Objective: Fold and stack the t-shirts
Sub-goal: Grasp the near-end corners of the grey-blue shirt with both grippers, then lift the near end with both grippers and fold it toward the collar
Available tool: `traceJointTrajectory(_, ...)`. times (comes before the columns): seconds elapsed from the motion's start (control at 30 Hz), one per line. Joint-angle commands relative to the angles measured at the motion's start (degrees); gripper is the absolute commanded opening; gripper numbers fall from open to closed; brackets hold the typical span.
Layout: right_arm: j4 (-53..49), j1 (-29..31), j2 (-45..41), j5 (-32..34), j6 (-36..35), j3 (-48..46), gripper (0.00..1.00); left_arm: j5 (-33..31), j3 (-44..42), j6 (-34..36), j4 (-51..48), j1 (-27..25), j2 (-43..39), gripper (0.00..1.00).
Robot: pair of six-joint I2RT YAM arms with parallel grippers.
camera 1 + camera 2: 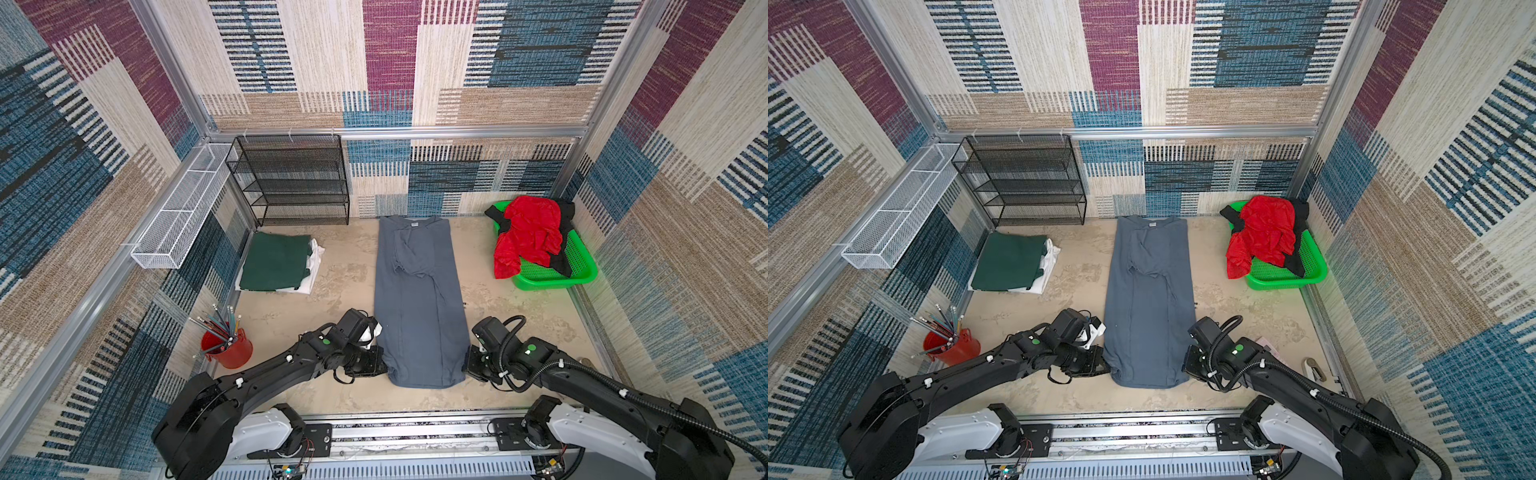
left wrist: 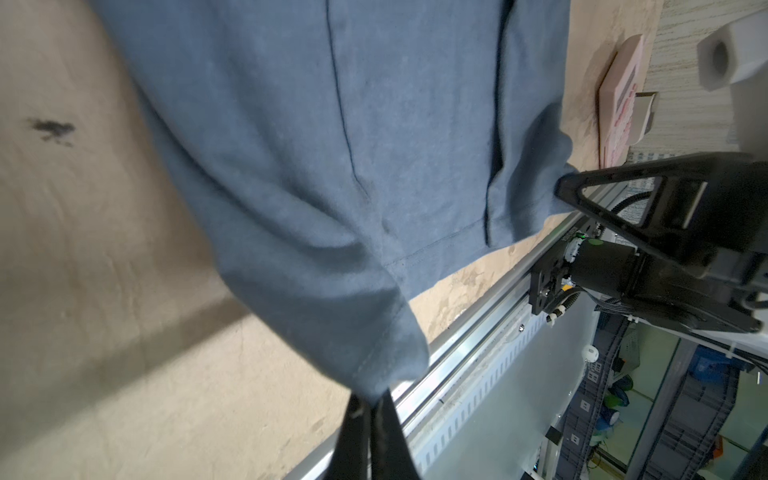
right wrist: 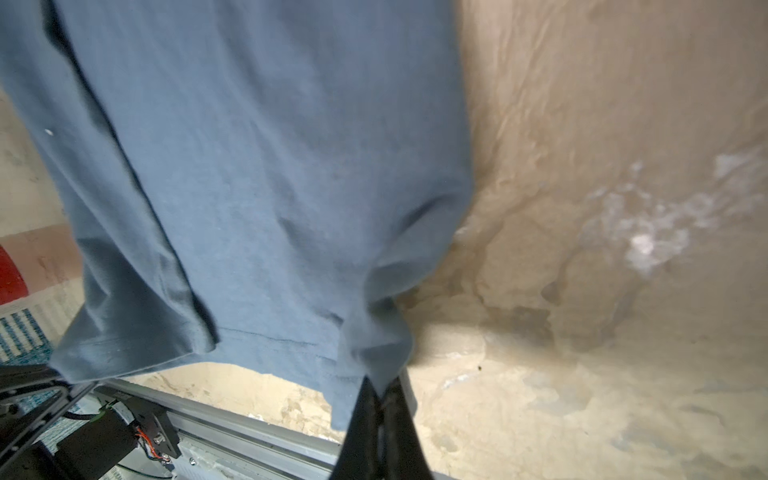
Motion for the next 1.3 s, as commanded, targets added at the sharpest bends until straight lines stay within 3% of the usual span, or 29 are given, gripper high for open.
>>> traceJointTrajectory(0.0,0.7,-0.1,0.3,0.5,0.7,1.8,0.00,0.5,1.9,-2.4,0.1,0.0,-0.1,0.00)
traceJointTrajectory(0.2,7.1,-4.0,1.8,2.0,-1.4,5.8,0.00,-3.6,8.7,0.2,-3.1,1.3,2.7,0.00)
traceJointTrajectory(0.7,21.7,-22.0,21.0,-1.5,-12.4,17.7,0.00,1.4,25.4,2.2,2.9,14.9,20.4,0.00)
traceJointTrajectory(1.0,25.1,-27.2,35.1,-3.9,-16.8,29.0,0.00,-1.8,39.9,5.5,-0.8,17.1,31.6,0.00)
traceJointTrajectory(1.27,26.8,-29.0,43.6,-7.3,-17.7,35.4,0.00,-3.8,46.9,6.5,-1.2,20.3,37.2,0.00)
